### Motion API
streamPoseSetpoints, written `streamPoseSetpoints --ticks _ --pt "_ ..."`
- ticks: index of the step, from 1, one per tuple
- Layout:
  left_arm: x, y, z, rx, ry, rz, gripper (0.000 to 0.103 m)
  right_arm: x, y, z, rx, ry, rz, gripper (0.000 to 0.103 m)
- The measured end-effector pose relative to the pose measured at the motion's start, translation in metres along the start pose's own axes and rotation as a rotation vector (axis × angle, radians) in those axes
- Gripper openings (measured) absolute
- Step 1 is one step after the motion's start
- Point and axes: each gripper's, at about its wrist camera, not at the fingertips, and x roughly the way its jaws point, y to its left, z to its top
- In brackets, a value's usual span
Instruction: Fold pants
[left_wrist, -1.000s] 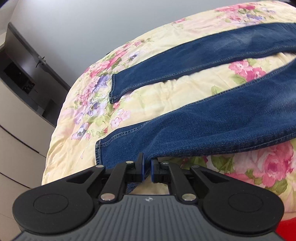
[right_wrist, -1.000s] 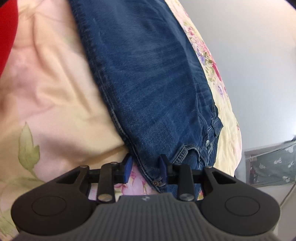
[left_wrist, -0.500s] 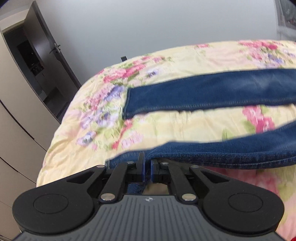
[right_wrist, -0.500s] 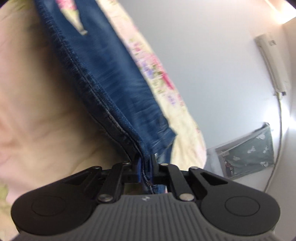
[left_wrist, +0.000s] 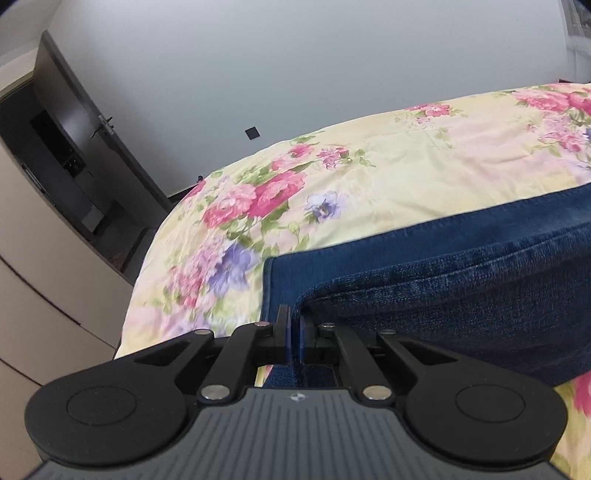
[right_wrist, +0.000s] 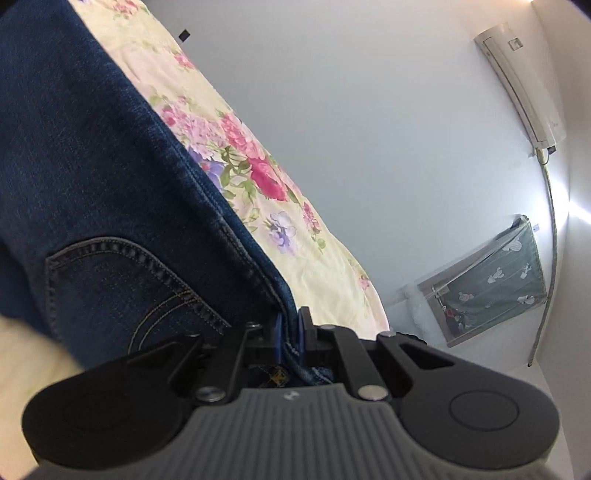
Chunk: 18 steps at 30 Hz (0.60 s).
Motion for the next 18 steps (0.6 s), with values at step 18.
streamPoseSetpoints --ticks 18 --pt "0.192 -0.085 0.055 0.196 0.121 0.021 0.004 0.22 0.071 0.035 -0.027 0.218 0.095 0.0"
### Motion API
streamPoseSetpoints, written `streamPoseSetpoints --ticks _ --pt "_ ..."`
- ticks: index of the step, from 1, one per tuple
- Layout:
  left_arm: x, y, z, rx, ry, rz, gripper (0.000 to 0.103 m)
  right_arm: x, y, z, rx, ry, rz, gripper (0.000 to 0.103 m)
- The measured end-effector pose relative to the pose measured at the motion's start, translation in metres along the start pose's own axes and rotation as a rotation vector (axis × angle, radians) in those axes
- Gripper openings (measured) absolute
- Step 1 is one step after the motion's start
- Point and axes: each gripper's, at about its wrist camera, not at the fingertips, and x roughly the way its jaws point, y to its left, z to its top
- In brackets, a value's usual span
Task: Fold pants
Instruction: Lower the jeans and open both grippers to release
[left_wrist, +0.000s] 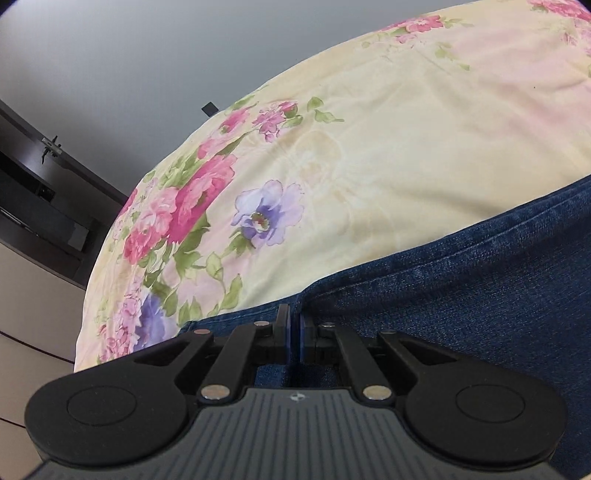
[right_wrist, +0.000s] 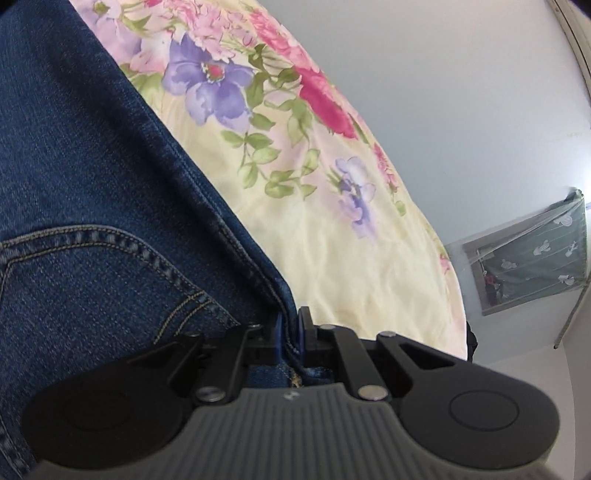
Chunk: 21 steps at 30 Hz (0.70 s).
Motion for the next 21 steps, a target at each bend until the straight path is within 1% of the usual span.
streamPoseSetpoints --ticks 3,6,7,8,9,10,11,12,15,17,18,20,21 --pt "0.007 -0.007 0.0 -0.007 -0.005 0.016 0.005 0.004 0.005 0.001 0.012 0.006 -0.013 0.001" --pt "0.01 -0.008 -0.003 -0.019 -0.011 0.05 0.028 0.001 0.002 0.004 0.059 0.019 -0.029 0.004" --pt "0.007 -0.006 -0.004 -0.025 -0.033 0.083 0.055 -0.001 0.001 0.006 0.074 0.026 -0.034 0.005" --pt "0.002 -0.002 -0.006 -0.044 -0.067 0.114 0.09 -0.003 0.0 0.008 0.083 0.034 -0.04 0.008" --pt "-0.005 0.005 -0.008 -0.068 -0.101 0.132 0.098 -0.005 -0.002 0.01 0.09 0.043 -0.046 0.009" --pt "-0.012 0.012 -0.01 -0.088 -0.128 0.129 0.098 -0.01 -0.003 0.012 0.097 0.046 -0.056 0.017" --pt "-0.019 0.021 -0.01 -0.103 -0.136 0.106 0.098 -0.016 -0.005 0.013 0.111 0.044 -0.068 0.035" --pt "-0.026 0.031 -0.01 -0.115 -0.134 0.08 0.098 -0.024 -0.008 0.015 0.133 0.04 -0.076 0.041" --pt "-0.049 0.06 -0.02 -0.155 -0.144 0.043 0.094 -0.048 -0.015 0.019 0.244 0.05 -0.062 0.042" --pt "-0.061 0.084 -0.035 -0.213 -0.137 -0.003 0.088 -0.068 -0.014 0.02 0.321 0.044 -0.029 0.042" --pt "-0.065 0.095 -0.043 -0.245 -0.128 -0.03 0.085 -0.08 -0.011 0.019 0.353 0.038 0.004 0.042" --pt "-0.075 0.117 -0.068 -0.319 -0.117 -0.11 0.069 -0.1 0.0 0.016 0.389 0.046 0.053 0.042" --pt "-0.079 0.125 -0.079 -0.342 -0.114 -0.151 0.067 -0.109 0.008 0.014 0.393 0.048 0.071 0.042"
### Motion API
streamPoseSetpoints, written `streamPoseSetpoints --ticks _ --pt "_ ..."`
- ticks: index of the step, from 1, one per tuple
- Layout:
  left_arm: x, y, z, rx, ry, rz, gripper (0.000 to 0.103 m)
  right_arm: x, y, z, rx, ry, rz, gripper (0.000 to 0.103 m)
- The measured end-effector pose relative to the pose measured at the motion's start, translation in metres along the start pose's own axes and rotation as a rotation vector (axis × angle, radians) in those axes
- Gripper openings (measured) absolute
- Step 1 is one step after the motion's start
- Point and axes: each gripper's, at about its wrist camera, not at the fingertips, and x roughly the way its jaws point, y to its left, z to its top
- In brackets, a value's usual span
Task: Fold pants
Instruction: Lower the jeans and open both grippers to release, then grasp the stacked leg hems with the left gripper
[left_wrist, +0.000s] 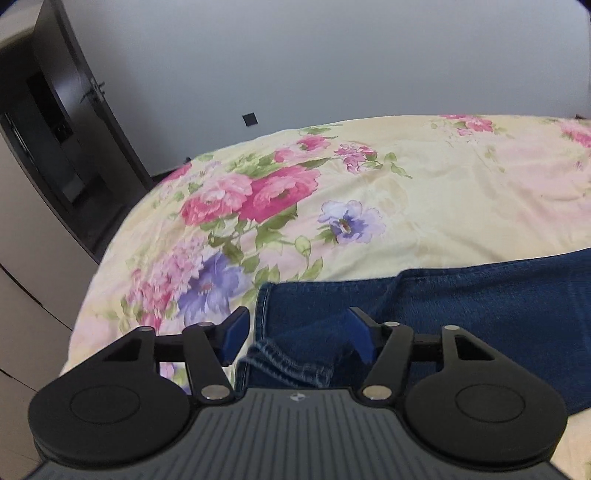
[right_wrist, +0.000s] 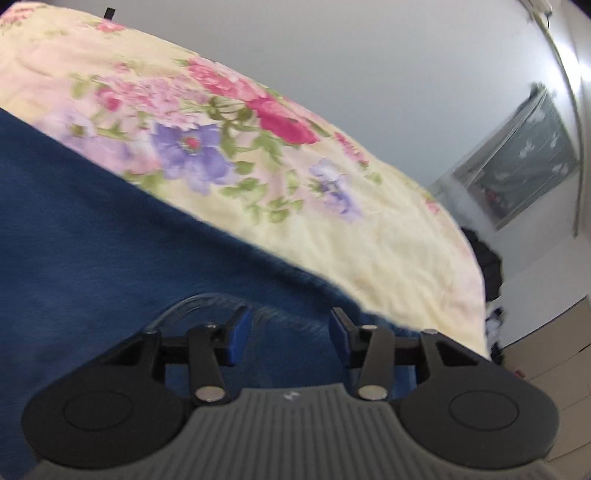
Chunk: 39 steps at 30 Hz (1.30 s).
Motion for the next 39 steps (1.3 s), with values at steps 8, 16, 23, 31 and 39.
streamPoseSetpoints --ticks 8,16,23,31,39 --pt "0.0 0.017 -0.061 -0.016 0.04 -0.171 0.04 -0.037 0.046 -0.038 0.003 0.034 0.036 0.042" --pt "0.057 0.032 -0.045 -0.219 -0.055 -0.062 0.036 -0.053 0.06 -0.042 -0.009 0.026 0.007 0.042" --pt "0.058 0.061 -0.03 -0.278 -0.1 -0.011 0.036 -0.042 0.06 -0.046 0.046 0.044 -0.012 0.042" --pt "0.014 0.091 -0.074 -0.457 -0.011 -0.17 0.037 -0.064 0.058 -0.069 0.196 0.016 -0.026 0.042" --pt "0.024 0.107 -0.123 -0.806 0.048 -0.322 0.037 -0.096 0.054 -0.105 0.268 0.015 -0.024 0.043"
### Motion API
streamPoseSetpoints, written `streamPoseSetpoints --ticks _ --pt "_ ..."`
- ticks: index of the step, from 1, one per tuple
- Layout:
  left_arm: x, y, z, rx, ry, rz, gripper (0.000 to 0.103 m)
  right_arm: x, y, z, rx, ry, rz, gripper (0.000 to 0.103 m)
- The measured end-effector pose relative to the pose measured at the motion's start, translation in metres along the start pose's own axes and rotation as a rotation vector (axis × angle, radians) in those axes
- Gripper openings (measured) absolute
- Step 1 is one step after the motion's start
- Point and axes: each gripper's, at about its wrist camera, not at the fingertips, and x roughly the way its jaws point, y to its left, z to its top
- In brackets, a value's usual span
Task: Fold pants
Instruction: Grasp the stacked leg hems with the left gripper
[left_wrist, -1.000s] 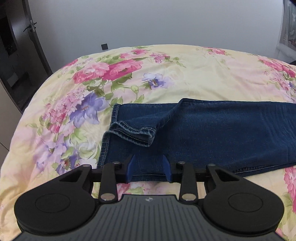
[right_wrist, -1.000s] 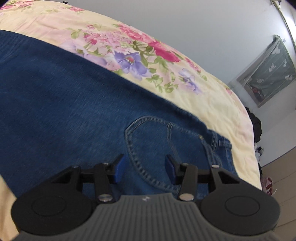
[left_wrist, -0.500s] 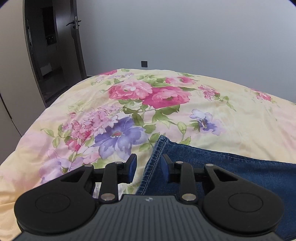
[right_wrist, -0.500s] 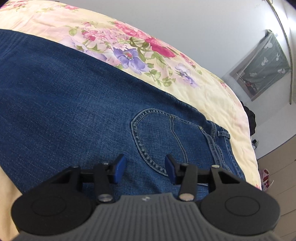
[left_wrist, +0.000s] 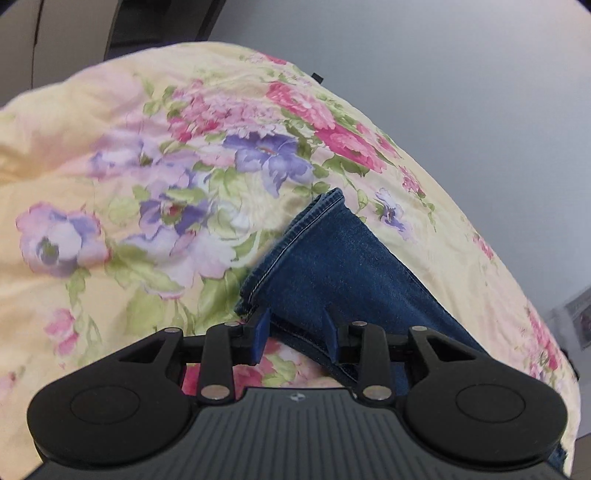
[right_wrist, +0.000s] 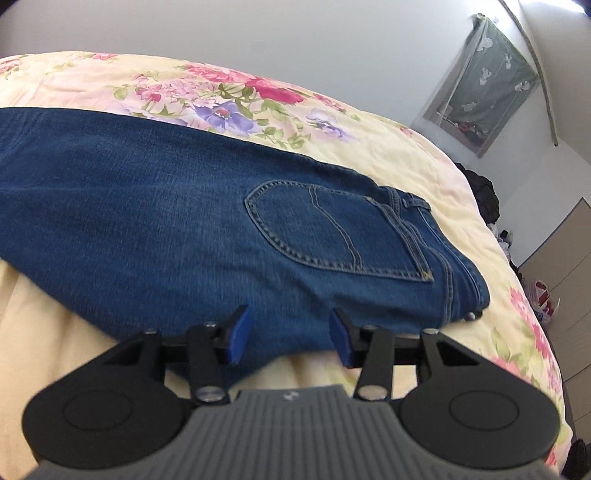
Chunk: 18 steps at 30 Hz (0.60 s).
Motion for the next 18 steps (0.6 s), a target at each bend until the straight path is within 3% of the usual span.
streamPoseSetpoints --ticks 6,12,15,18 --pt "0.015 0.014 -0.019 -0.022 -0.015 0.1 0.037 -0.017 -0.001 -0.012 -0.03 -0.021 0.014 0.044" --pt "0.027 0.028 -0.021 -0.176 -0.067 -0.005 0.037 -0.013 0.004 -0.016 -0.037 -0.013 0.01 0.044" --pt "0.034 0.023 -0.015 -0.196 -0.077 0.011 0.037 -0.012 0.003 -0.016 -0.006 -0.006 0.008 0.044" --pt "0.03 0.011 -0.016 -0.119 -0.108 0.066 0.022 -0.015 0.002 -0.02 0.029 0.003 0.004 0.044"
